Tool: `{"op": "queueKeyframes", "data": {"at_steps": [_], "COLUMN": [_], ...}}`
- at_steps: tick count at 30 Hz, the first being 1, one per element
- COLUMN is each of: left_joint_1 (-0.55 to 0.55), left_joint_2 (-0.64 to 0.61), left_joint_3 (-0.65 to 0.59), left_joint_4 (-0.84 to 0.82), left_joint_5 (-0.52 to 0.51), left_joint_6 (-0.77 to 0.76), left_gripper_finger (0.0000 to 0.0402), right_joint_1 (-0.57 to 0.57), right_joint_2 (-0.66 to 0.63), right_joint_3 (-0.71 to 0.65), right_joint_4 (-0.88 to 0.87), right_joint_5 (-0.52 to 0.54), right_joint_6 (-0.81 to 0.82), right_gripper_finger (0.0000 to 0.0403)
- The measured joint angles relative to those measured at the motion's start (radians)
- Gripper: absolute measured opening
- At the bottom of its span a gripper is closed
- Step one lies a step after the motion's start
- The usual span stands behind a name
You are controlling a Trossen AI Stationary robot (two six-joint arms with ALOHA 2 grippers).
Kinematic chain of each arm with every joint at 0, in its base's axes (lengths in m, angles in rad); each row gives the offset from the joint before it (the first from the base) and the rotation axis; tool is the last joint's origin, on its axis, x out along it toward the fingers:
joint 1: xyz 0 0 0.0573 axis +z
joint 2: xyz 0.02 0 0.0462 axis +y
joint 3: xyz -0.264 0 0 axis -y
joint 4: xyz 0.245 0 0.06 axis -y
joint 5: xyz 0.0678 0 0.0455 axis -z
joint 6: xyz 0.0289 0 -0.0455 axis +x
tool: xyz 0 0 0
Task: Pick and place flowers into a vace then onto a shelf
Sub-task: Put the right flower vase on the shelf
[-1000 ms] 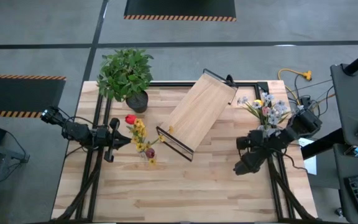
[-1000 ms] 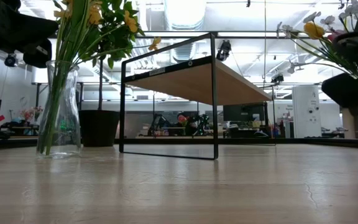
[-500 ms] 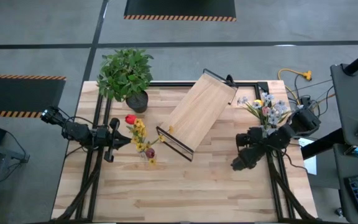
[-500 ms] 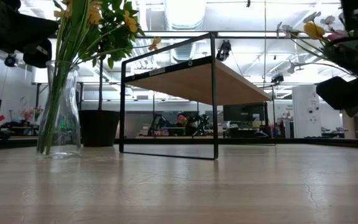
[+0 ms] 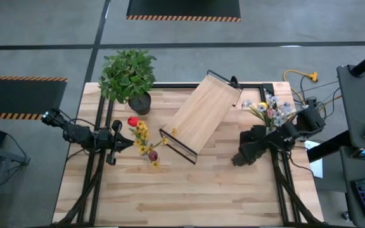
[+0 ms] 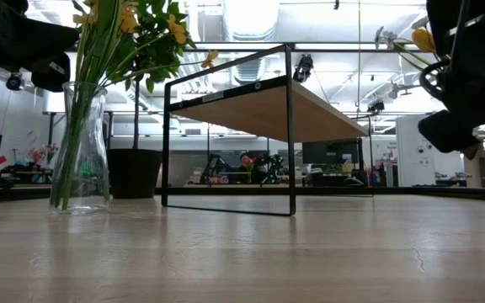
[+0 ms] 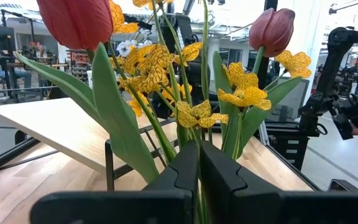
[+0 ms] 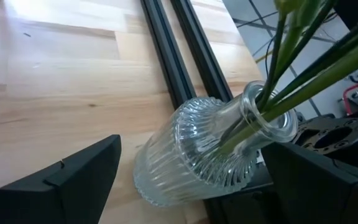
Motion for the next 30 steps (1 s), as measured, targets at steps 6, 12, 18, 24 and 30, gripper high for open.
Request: {"op": "queueKeyframes", "data": {"at_steps": [6,12,18,24,30], "left_joint_1": [0.0,0.0,0.0,0.0,0.0], "left_joint_2": [0.0,0.0,0.0,0.0,0.0], "left_joint_3": [0.0,0.0,0.0,0.0,0.0], "left_joint_4": [0.0,0.0,0.0,0.0,0.0], "left_joint_5": [0.0,0.0,0.0,0.0,0.0], "left_joint_6": [0.0,0.0,0.0,0.0,0.0], "left_gripper_finger": [0.0,0.0,0.0,0.0,0.0], "right_joint_1": [-0.022,-0.027,-0.06,-0.094,-0.103], "right_joint_2": [0.0,0.0,0.054,0.132,0.133], "right_joint_3": [0.0,-0.001,-0.001,-0.002,-0.002], "right_joint_4": [0.0,0.0,-0.001,-0.002,-0.001], "right_joint_5": [-0.003,0.001,0.004,0.021,0.059], "right_joint_6": [0.032,0.076,0.093,0.095,0.08], "right_gripper_finger": [0.0379,0.0379,0.0379,0.0379,0.0379]}}
